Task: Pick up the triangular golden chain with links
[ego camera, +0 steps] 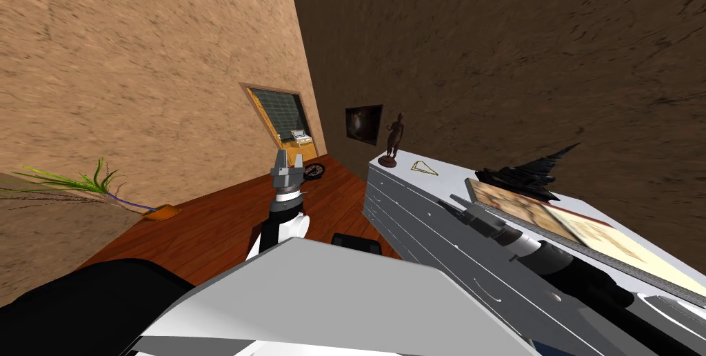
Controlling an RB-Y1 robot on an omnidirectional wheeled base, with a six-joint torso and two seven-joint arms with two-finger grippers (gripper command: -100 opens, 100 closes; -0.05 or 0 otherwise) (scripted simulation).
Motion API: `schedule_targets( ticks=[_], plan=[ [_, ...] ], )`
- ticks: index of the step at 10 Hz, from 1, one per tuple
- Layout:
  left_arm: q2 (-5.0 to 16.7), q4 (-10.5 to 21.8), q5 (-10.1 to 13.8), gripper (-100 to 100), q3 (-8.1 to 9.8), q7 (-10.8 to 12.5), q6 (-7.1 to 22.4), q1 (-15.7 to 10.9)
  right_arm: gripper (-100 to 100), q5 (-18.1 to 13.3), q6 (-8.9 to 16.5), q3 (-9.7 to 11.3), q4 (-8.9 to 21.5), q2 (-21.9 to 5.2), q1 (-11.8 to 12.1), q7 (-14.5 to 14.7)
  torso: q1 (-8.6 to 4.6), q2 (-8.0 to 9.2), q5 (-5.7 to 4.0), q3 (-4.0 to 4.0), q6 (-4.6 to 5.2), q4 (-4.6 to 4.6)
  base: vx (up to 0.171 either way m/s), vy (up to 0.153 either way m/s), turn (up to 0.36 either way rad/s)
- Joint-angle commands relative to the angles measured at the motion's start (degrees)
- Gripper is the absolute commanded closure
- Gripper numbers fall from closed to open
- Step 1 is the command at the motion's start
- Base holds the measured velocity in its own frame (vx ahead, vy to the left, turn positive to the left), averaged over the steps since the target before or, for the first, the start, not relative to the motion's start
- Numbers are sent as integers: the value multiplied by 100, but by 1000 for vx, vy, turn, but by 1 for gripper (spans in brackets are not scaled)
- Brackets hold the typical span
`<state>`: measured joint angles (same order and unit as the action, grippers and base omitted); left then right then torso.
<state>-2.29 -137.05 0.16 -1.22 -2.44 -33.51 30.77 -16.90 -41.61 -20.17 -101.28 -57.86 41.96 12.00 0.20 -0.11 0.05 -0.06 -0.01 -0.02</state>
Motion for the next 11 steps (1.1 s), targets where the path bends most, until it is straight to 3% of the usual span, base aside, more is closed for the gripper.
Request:
schedule_targets(
  ticks=[1,2,7,9,10,11],
  plan=[
    [0,0,0,0,0,0,0,0,-100,-41,-55,-57,130,-286,66,32,0,0,0,0,0,0,22,49,1],
    [0,0,0,0,0,0,0,0,-100,-41,-55,-57,130,-372,66,32,-3,1,0,0,0,0,7,16,-4],
    [0,0,0,0,0,0,0,0,-100,-301,-178,-308,801,-1311,385,175,-6,2,-1,1,0,0,18,40,13],
    [0,0,0,0,0,0,0,0,-100,-301,-178,-308,801,-1575,385,175,-5,-2,-1,-1,0,-1,21,28,1],
    [0,0,0,0,0,0,0,0,-100,-384,-204,-385,1021,-1788,488,220,-14,1,-3,0,0,0,19,21,26],
    [0,0,0,0,0,0,0,0,-100,-384,-204,-385,1021,-1951,488,220,-15,1,-4,0,0,0,21,23,8]
  ],
)
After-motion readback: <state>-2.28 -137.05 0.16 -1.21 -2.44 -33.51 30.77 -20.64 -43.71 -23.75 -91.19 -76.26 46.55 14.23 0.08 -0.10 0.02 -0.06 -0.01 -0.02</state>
